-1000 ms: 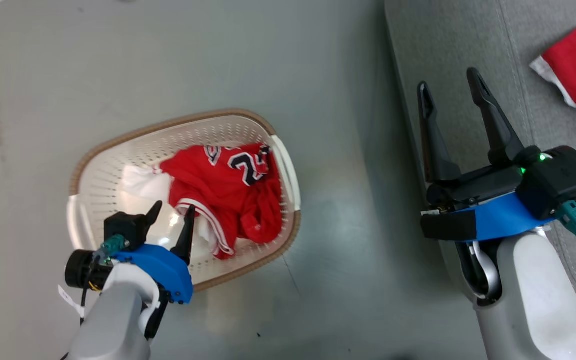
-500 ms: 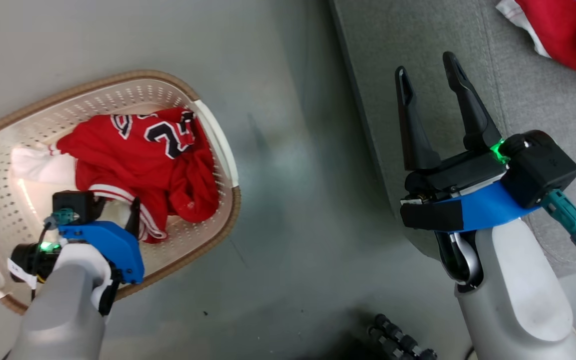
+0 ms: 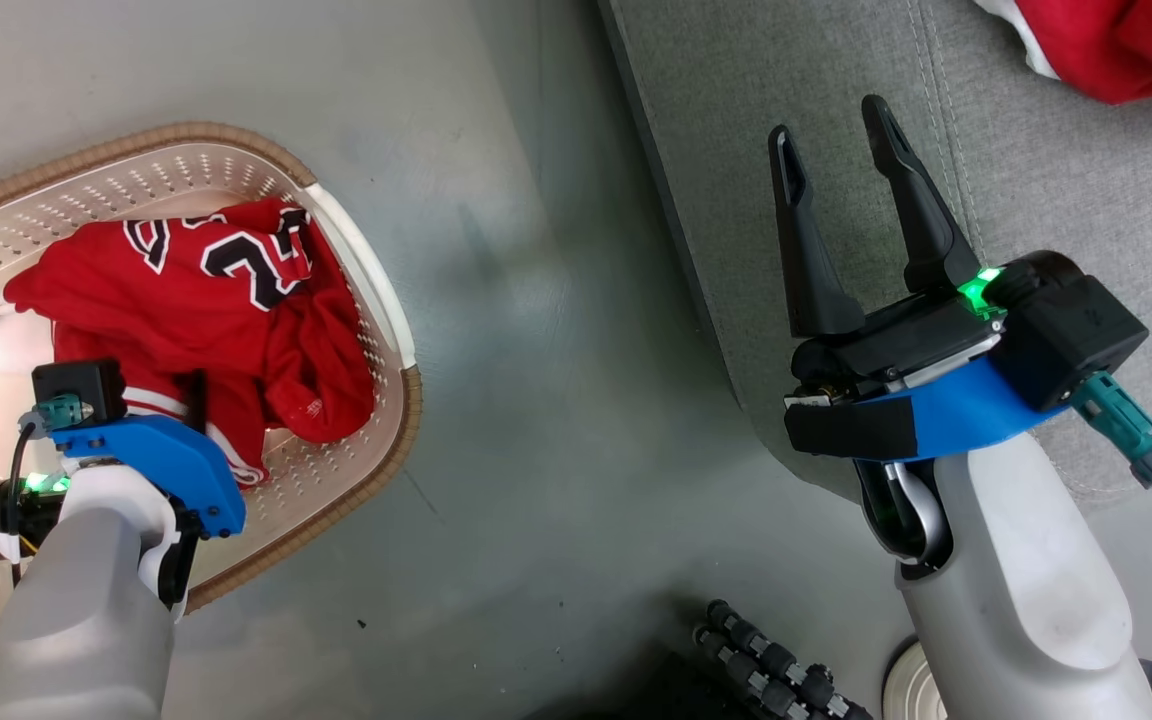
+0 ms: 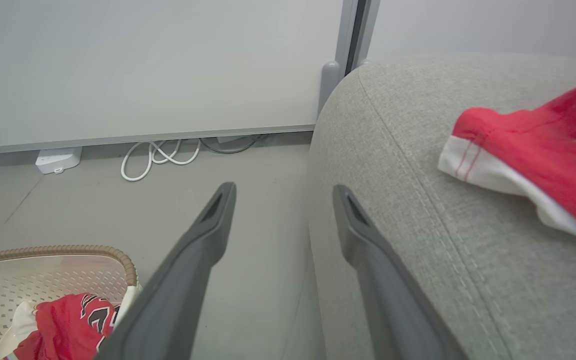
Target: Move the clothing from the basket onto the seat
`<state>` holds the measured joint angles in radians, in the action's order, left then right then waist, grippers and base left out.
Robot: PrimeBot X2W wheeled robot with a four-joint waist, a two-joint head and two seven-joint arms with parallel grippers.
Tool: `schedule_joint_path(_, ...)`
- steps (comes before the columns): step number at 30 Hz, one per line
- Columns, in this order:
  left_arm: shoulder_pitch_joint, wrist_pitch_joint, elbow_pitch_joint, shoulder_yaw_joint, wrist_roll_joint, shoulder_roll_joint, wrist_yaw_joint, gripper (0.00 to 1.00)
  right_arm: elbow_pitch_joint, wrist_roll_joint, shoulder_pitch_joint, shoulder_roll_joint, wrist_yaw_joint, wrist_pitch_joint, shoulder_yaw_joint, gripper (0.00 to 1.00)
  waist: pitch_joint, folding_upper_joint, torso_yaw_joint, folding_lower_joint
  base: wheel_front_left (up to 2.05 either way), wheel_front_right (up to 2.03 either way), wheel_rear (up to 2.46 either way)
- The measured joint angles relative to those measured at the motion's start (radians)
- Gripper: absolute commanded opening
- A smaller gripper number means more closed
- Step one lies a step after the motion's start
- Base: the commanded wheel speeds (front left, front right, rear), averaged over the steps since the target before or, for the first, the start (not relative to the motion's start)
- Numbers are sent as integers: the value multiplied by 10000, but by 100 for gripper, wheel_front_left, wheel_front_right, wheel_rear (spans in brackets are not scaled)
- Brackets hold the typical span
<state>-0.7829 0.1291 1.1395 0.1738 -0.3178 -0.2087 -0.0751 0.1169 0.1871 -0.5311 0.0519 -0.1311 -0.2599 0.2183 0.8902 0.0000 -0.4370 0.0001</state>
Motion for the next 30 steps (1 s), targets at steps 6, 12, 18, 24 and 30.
schedule_joint_path(6, -150, 54, 209, 174, -50, 31, -69, 0, 40, 31, -14, 0, 0, -13, -19, 100, -97, 0, 80, 0, 0, 0, 0)
schedule_joint_path(12, -151, 151, 412, 272, -65, 90, -84, 0, 58, -23, -18, -2, 0, -15, -35, 100, -279, 0, 196, -1, 0, 0, 0)
schedule_joint_path(18, -106, 416, 702, 355, -211, 495, -196, 0, 314, -353, 4, -6, 0, -19, -94, 100, -877, 0, 407, -1, 0, 0, 0)
schedule_joint_path(24, 348, 663, 932, 775, -199, 1064, -353, 0, 675, -874, 394, -17, 0, 59, -414, 100, -2038, 0, 733, -2, 0, 0, 0)
schedule_joint_path(30, 679, 608, 807, 1760, -207, 1549, -516, 0, 807, -1442, 1295, -21, 0, 617, -713, 100, -3656, 0, 1268, -3, 0, 0, 0)
